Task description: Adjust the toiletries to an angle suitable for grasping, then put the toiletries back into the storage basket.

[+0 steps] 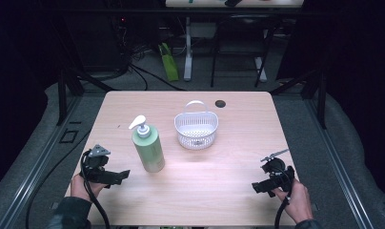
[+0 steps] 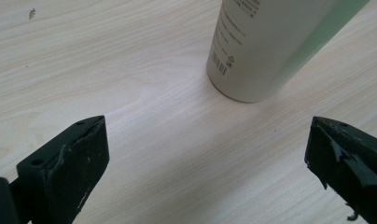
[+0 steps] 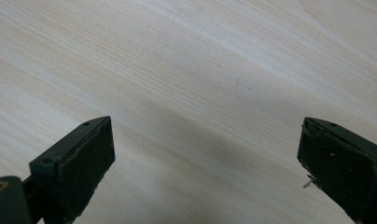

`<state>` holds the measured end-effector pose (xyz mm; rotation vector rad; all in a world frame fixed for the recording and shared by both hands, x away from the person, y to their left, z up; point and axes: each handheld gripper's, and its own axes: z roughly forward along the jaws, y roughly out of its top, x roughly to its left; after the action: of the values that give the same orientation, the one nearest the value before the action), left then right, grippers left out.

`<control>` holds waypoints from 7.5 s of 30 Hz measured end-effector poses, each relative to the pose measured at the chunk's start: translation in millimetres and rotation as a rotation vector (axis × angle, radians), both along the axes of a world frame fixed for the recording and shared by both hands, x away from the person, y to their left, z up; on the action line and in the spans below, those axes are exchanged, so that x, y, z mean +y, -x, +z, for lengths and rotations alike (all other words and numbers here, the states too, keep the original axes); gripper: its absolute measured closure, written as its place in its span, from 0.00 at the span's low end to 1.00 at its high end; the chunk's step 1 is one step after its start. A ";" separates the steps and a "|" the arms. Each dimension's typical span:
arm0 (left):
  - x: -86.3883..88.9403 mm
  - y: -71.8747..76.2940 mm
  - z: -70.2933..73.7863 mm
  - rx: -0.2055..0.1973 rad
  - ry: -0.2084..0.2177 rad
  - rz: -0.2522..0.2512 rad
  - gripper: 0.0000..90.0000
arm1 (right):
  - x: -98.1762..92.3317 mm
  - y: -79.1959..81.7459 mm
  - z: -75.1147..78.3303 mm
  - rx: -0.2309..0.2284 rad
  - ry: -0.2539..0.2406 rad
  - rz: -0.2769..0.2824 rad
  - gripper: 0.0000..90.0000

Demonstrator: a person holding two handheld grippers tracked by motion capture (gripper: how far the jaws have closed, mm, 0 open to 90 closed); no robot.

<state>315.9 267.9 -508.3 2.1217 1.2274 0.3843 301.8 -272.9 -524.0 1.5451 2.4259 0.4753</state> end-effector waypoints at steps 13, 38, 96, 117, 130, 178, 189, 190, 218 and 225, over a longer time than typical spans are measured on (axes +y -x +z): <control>-3.8 4.2 11.8 -0.053 0.020 -0.002 0.00 | 2.7 0.1 0.0 -0.001 -0.004 0.005 0.04; -42.0 8.2 37.8 -0.192 0.097 -0.026 0.00 | 2.8 -0.8 -0.8 0.008 -0.013 0.007 0.04; -89.8 -18.8 43.0 -0.358 0.137 0.013 0.14 | 3.0 -0.4 -2.1 0.017 -0.006 0.008 0.05; -101.8 -23.2 42.6 -0.356 0.157 -0.092 0.14 | 3.0 -0.5 -2.8 0.018 0.005 0.013 0.06; -112.4 -25.7 42.9 -0.347 0.171 -0.181 0.14 | 3.1 -1.1 -3.6 0.019 0.008 0.020 0.06; -129.8 -22.9 44.3 -0.320 0.201 -0.362 0.13 | 4.0 -1.1 -4.8 0.034 -0.001 0.019 0.07; -128.7 -18.3 47.6 -0.360 0.218 -0.346 0.00 | 3.2 -1.1 -4.6 0.032 0.006 0.023 0.07; -128.2 -18.0 48.4 -0.359 0.220 -0.346 0.00 | 3.3 -1.0 -4.6 0.033 0.002 0.022 0.07; -127.9 -9.6 65.3 -0.402 0.314 -0.322 0.00 | 4.0 -0.3 -3.2 0.026 0.007 0.020 0.07; -129.6 -7.7 73.0 -0.421 0.360 -0.293 0.00 | 2.7 -0.8 -3.8 0.028 0.006 0.021 0.07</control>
<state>323.6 138.3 -435.3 1.7589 0.6744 0.4166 302.6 -270.2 -527.8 1.5360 2.4643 0.4525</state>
